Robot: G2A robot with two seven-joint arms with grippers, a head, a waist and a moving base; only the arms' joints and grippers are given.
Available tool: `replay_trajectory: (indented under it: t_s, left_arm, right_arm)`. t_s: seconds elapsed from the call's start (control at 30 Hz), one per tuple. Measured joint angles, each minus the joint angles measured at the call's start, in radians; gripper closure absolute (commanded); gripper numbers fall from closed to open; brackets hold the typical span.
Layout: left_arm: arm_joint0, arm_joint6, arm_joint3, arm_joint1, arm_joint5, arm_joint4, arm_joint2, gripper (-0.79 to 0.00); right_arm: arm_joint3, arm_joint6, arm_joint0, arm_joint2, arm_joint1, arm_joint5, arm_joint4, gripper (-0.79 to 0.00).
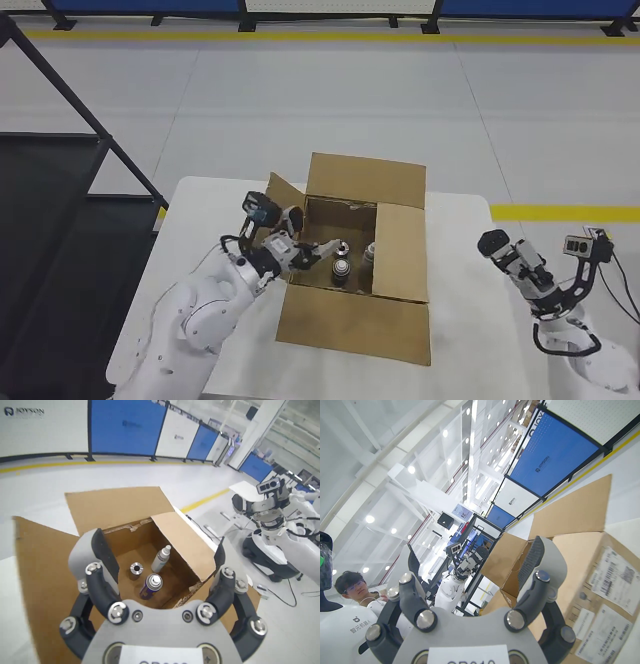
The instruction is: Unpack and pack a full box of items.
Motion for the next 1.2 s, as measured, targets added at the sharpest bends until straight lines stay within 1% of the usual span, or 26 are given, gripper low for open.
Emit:
replay_trajectory:
  t_s: [0.07,0.2,0.3,0.4,0.7,0.9,1.0,1.07,1.2]
  left_arm:
    - [-0.072,-0.068,0.084,-0.016,0.012,-0.083,0.064,-0.785]
    - [-0.187,-0.175,0.237,-0.046,0.016,-0.214,0.164,-0.785]
    - [-0.251,-0.222,0.345,-0.069,0.008,-0.303,0.223,-0.785]
    - [-0.294,-0.228,0.432,-0.092,0.000,-0.374,0.271,-0.785]
    - [-0.381,-0.248,0.626,-0.160,-0.039,-0.545,0.383,-0.785]
    - [-0.423,-0.248,0.708,-0.200,-0.079,-0.605,0.432,-0.785]
    - [-0.438,-0.239,0.730,-0.215,-0.098,-0.623,0.445,-0.785]
    - [-0.444,-0.234,0.726,-0.222,-0.121,-0.630,0.449,-0.785]
    - [-0.445,-0.238,0.690,-0.224,-0.152,-0.625,0.441,-0.785]
  right_arm:
    - [0.038,0.003,-0.005,0.025,0.006,-0.007,0.020,-0.785]
    - [0.110,0.018,0.002,0.061,0.018,-0.012,0.060,-0.785]
    - [0.158,0.034,0.014,0.081,0.027,-0.015,0.090,-0.785]
    - [0.197,0.052,0.028,0.095,0.035,-0.018,0.115,-0.785]
    - [0.298,0.092,0.072,0.121,0.058,-0.016,0.170,-0.785]
    - [0.340,0.112,0.089,0.126,0.071,-0.018,0.185,-0.785]
    - [0.358,0.117,0.096,0.125,0.076,-0.020,0.189,-0.785]
    - [0.371,0.122,0.101,0.125,0.080,-0.021,0.194,-0.785]
    - [0.398,0.132,0.111,0.121,0.086,-0.020,0.212,-0.785]
